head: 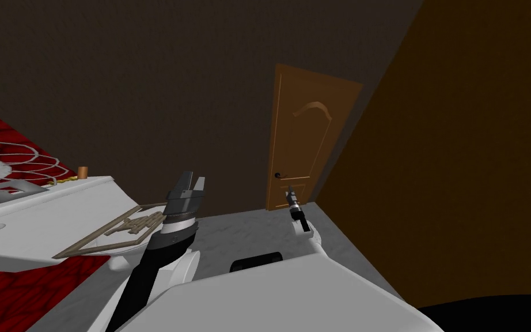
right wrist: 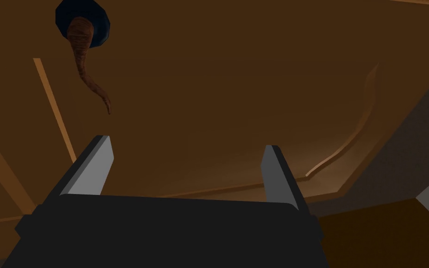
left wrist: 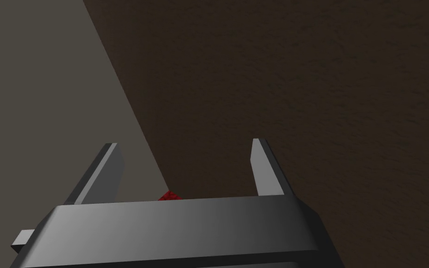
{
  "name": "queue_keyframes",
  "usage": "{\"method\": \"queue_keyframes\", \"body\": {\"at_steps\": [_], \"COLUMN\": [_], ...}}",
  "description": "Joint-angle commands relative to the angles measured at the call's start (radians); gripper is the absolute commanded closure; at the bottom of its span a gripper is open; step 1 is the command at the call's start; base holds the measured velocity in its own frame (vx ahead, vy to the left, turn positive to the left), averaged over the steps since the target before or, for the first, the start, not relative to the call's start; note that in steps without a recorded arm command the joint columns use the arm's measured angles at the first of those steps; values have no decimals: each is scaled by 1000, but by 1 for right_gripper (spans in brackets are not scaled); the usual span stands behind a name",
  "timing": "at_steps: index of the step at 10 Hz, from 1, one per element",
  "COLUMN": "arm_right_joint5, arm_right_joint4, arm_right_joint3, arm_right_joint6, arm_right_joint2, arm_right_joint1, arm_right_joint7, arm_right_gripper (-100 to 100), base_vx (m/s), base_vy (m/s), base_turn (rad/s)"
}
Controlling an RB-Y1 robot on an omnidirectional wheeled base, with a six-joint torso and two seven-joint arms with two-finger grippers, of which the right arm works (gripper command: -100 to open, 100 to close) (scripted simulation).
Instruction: Pull the door open
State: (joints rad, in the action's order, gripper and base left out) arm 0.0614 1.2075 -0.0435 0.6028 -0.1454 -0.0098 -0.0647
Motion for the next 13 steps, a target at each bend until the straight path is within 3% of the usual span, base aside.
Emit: {"method": "queue_keyframes", "body": {"at_steps": [1, 2, 3, 5, 6, 8, 9, 11, 12, 13], "arm_right_joint5": [2, 7, 7, 15, 15, 23, 23, 31, 31, 35], "arm_right_joint4": [-36, -69, -81, -158, -167, -242, -251, -318, -329, -363], "arm_right_joint3": [-2, -4, -4, -9, -9, -14, -14, -18, -18, -21], "arm_right_joint6": [7, 14, 14, 27, 27, 41, 41, 53, 53, 59], "arm_right_joint2": [-2, -8, -8, -17, -17, -27, -27, -35, -35, -39], "arm_right_joint1": [-13, -34, -34, -74, -74, -114, -114, -150, -150, -167], "arm_right_joint7": [3, 7, 7, 15, 15, 22, 22, 30, 30, 33], "arm_right_gripper": [-100, -100, -100, -100, -100, -100, -100, -100, -100, -100], "base_vx": [45, 54, 44, 56, 51, 48, 53, 64, 46, 45], "base_vy": [-32, -33, -35, -54, -46, -48, -49, -44, -43, -51], "base_turn": [37, 66, 37, 84, 39, 70, 43, 77, 33, 42]}}
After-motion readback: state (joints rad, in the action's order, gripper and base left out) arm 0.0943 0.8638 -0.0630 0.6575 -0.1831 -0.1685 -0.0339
